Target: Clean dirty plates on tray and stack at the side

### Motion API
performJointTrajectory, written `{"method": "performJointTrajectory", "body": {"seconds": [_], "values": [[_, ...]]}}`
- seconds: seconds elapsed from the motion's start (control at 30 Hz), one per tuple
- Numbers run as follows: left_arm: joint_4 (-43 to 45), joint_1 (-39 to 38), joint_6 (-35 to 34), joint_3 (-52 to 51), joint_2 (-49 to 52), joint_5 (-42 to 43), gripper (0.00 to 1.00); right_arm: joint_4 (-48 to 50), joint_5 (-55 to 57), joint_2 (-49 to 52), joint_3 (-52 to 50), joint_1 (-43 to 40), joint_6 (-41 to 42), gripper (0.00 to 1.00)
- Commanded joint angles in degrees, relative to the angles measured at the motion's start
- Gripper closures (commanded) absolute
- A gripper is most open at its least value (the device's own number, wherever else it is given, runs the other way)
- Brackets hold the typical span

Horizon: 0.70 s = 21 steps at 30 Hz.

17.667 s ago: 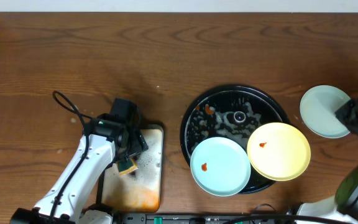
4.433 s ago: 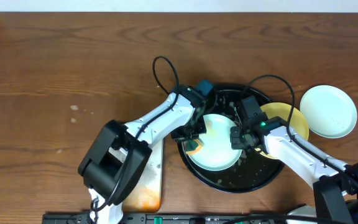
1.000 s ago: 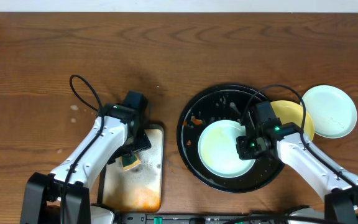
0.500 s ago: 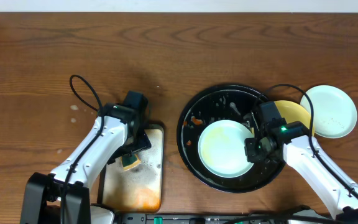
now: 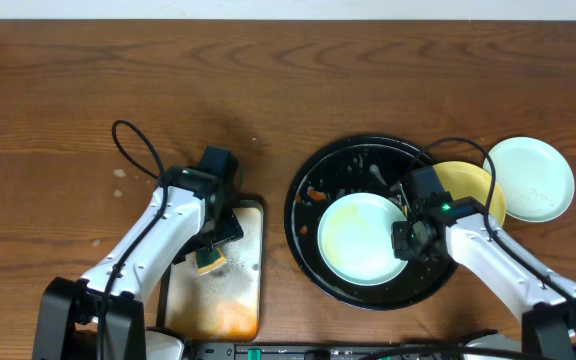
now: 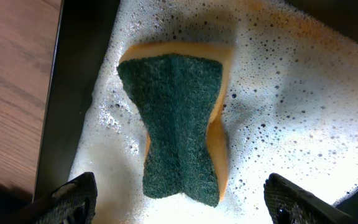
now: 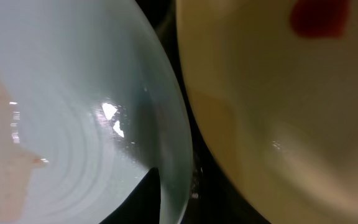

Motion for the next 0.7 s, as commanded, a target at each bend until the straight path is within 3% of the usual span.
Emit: {"method": "performJointTrajectory", "body": {"seconds": [0.0,0.13,0.2,0.27,0.47,0.67], "values": [[-0.2,0.3,0.3,-0.3,-0.2,-0.3,0.14,0.8,-0.3,0.3,-0.2,-0.3,1.8,0.86],[-0.2,0.3,0.3,-0.3,-0.2,-0.3,0.13,4.7,-7.1,0.3,-0.2,-0.1,-2.0,0.88],[-0.2,0.3,0.3,-0.3,-0.2,-0.3,0.13,7.1,-7.1,0.3,-0.2,-0.1,-2.0,0.72],[-0.2,0.3,0.3,-0.3,-0.2,-0.3,0.13,9.5,-6.8,0.3,-0.2,-0.2,-2.0,0.67],[-0.2,0.3,0.3,-0.3,-0.2,-0.3,0.13,13.3,-6.4,0.8,-0.3,-0.2,-2.0,0.67],[-0.2,0.3,0.3,-0.3,-0.2,-0.3,0.13,15.4,-6.4,4.6,-1.1,-0.2,-2.3,0.77]]}}
